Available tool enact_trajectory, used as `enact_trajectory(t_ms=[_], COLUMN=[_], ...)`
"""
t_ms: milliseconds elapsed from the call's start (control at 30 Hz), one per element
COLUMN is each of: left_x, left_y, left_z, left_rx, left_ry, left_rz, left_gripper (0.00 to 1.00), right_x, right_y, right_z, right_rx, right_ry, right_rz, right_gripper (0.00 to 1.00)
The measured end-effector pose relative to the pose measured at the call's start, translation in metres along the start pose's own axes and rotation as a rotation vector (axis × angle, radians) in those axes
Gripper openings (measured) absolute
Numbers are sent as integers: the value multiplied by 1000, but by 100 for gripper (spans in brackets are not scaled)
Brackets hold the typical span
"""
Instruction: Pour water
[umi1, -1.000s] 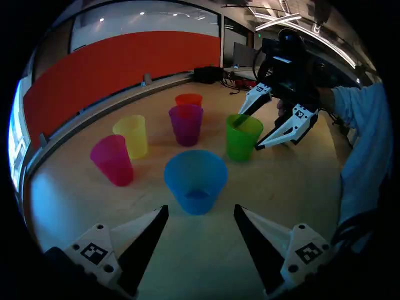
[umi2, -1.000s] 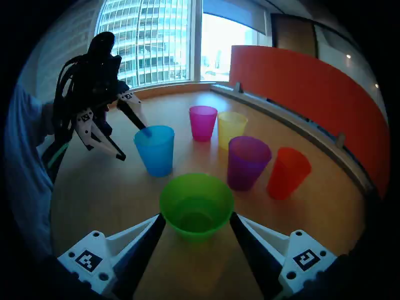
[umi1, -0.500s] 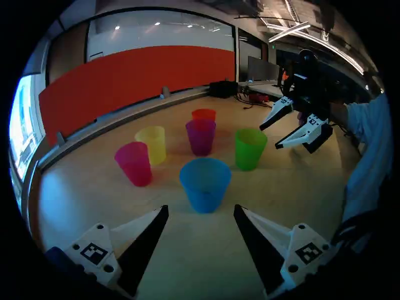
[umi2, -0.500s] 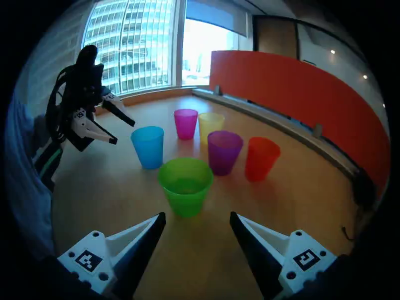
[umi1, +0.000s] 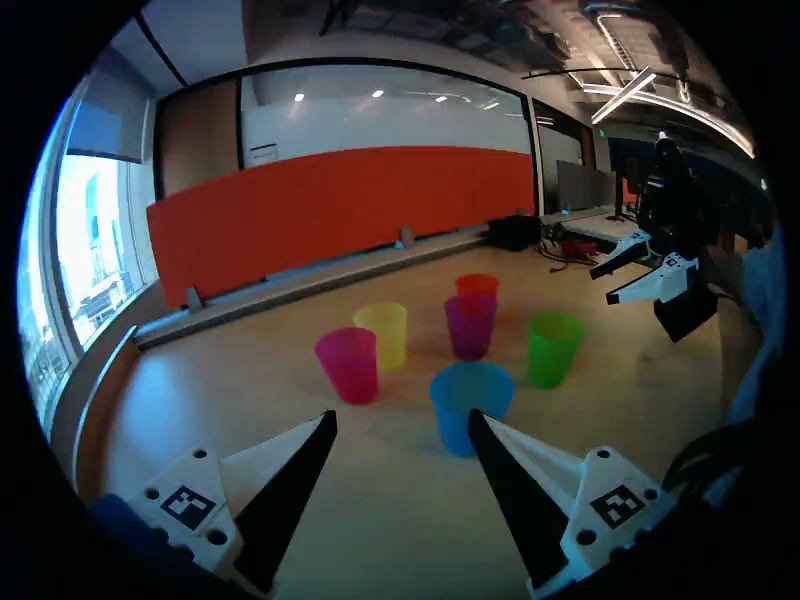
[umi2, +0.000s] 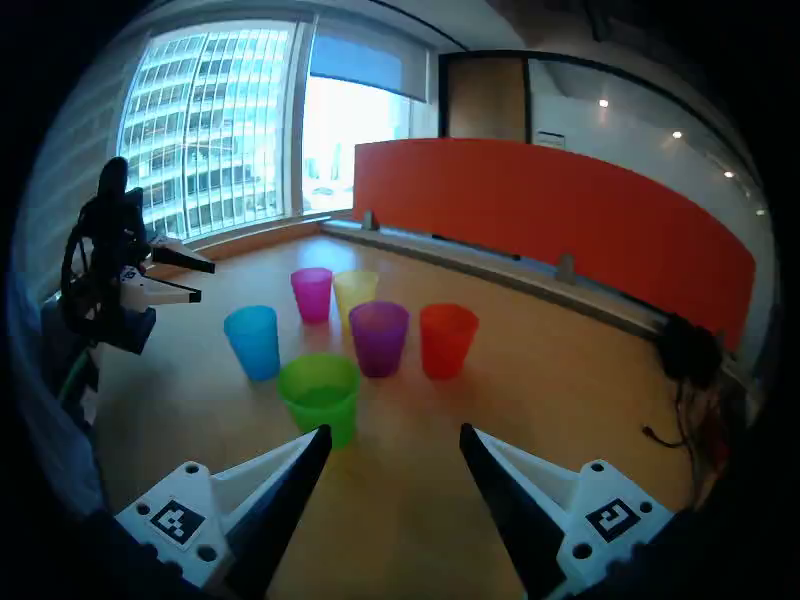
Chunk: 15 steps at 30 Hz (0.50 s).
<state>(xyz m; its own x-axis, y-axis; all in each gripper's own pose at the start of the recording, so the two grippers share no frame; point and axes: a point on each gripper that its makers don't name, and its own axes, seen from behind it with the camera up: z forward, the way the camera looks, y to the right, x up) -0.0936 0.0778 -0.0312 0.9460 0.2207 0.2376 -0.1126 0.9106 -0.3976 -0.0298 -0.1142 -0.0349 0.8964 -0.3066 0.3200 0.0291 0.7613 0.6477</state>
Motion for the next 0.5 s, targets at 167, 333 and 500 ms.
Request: enact_trajectory(t_ms=[167,333,500], left_x=[20,34,44], left_y=[-12,-17,-26], left_z=[-7,-14,-21], left_rx=[85,144,209], left_ry=[91,157,217], left_rz=[8,-12,-43], left_gripper=[97,97,97], right_x=[14,25,36], right_y=[16,34,49], right_z=[-6,-13,-22], right_rx=[-93,-202,-297], right_ry=[65,130,194], right_rz=[28,43,65], right_gripper=[100,99,100])
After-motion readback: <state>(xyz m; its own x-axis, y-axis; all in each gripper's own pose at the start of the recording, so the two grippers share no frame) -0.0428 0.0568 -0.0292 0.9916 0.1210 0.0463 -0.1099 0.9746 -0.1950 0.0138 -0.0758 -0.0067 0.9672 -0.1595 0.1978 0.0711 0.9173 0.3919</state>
